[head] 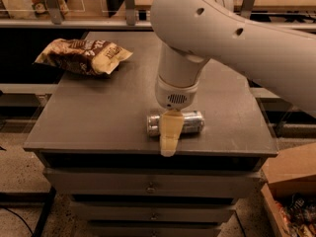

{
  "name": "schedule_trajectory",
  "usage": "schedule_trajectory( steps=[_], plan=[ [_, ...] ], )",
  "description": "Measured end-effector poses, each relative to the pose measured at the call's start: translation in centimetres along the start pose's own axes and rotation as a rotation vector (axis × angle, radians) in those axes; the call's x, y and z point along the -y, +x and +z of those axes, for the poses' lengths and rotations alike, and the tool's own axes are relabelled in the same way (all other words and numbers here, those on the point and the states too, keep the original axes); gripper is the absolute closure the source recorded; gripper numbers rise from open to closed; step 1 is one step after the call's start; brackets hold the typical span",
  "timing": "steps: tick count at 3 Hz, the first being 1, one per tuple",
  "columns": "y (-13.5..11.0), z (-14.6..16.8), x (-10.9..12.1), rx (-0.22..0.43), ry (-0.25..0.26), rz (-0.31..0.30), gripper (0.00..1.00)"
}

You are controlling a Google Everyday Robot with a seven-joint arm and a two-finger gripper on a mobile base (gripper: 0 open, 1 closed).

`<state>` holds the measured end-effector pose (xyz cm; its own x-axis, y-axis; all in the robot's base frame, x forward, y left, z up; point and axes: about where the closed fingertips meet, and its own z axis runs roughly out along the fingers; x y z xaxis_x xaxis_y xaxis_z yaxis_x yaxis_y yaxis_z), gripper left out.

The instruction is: Place redbull can upright

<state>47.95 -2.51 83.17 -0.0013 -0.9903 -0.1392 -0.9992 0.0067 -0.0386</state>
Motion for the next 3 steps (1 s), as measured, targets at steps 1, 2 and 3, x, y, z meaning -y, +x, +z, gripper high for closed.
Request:
schedule_trajectory(
  steps=[1,2,3],
  plan=[
    [-0.25,0.53,0.01,-0.003,0.008,0.011,0.25],
    [-0.31,0.77,-0.07,-0.010,0.010,0.017,0.48],
    [-0.37,0.77,-0.12,-0.016,0.012,0.018,0.71]
  ],
)
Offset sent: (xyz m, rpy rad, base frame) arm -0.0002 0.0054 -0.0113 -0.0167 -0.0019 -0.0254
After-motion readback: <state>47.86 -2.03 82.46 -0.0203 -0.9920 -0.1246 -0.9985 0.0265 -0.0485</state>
